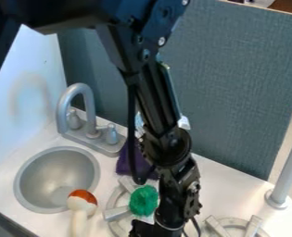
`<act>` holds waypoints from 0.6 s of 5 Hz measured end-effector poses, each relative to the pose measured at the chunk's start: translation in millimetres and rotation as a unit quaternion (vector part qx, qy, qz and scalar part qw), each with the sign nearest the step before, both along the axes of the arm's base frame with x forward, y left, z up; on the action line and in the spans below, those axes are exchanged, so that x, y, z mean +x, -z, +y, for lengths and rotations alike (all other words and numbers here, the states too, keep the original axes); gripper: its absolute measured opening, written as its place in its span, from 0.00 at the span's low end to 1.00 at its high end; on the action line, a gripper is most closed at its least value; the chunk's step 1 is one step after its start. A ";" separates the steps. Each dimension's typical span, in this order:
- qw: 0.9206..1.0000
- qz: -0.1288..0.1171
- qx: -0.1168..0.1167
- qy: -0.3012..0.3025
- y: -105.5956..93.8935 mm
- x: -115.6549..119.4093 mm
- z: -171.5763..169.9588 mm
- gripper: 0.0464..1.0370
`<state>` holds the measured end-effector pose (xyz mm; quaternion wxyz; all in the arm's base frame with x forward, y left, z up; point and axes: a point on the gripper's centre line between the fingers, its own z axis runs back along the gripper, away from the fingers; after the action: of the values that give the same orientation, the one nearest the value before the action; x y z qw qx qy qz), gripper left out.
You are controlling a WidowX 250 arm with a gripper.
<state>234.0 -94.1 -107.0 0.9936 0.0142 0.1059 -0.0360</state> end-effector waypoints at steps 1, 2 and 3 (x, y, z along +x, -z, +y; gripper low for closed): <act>1.000 -0.021 -0.005 -0.009 -15.5 2.9 -1.2 0.41; 0.998 -0.051 -0.031 -0.016 -53.9 19.3 -13.1 0.40; 0.996 -0.074 -0.054 0.013 -74.9 42.2 -42.0 0.40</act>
<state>276.2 -136.1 -32.1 0.9975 -0.0356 0.0299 -0.0537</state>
